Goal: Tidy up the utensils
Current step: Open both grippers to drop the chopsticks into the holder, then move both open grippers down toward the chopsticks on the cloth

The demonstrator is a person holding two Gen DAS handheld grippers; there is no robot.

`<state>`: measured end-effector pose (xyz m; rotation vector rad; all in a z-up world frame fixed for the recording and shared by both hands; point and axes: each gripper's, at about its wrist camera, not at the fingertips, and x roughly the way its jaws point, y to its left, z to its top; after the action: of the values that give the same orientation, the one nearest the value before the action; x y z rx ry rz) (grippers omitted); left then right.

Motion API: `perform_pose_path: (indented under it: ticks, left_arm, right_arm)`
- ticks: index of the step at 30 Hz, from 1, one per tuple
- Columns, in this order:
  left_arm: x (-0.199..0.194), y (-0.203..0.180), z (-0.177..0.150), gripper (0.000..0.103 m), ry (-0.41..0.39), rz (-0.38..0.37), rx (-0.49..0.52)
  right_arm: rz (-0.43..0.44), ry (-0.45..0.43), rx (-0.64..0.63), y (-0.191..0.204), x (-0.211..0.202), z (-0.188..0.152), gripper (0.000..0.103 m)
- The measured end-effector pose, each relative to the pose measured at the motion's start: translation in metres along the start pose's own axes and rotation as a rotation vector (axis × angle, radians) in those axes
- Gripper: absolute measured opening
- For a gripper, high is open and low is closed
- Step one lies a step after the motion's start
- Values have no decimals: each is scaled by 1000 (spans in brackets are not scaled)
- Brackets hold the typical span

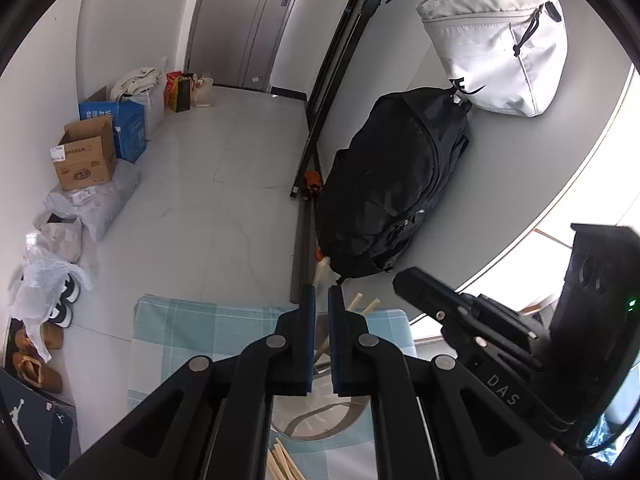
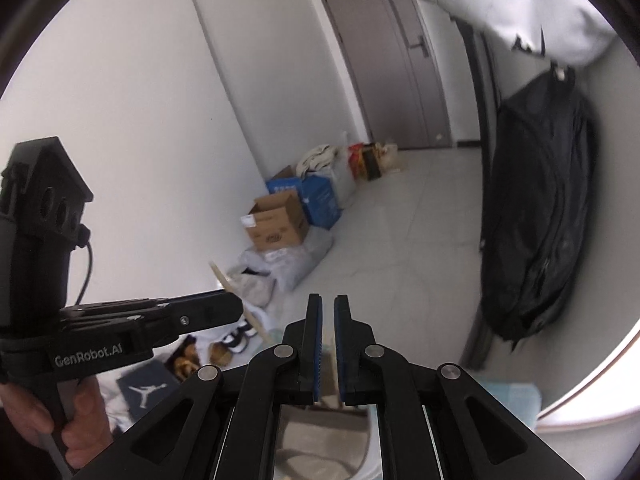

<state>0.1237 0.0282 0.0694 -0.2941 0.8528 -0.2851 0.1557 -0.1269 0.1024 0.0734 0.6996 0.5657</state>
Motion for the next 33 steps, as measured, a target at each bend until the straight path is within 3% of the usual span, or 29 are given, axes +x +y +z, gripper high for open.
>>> perform_pose_path:
  ticks: [2, 4, 6, 8, 10, 18, 21, 33]
  left_arm:
    - [-6, 1, -1, 10, -5, 9, -5]
    - [-10, 2, -1, 24, -11, 11, -20]
    - [-20, 6, -3, 36, -41, 18, -38]
    - [-23, 6, -3, 41, -54, 39, -44]
    - [-28, 6, -5, 43, -64, 49, -53]
    - [-46, -5, -11, 54, -92, 100, -37]
    - [-55, -6, -16, 63, -106, 109, -39]
    - [-81, -16, -39, 64, -155, 160, -29]
  right_arm:
    - [3, -1, 19, -2, -4, -3, 7]
    - [-1, -7, 37, -4, -11, -5, 9]
    - [-7, -15, 47, -4, -18, -5, 13]
    - [-6, -32, 63, -4, -29, -6, 21]
    - [-12, -42, 69, -3, -36, -6, 31]
    - [-14, -73, 52, 15, -65, -8, 37]
    - [-15, -83, 47, 21, -74, -11, 42]
    - [-1, -105, 44, 40, -105, -29, 60]
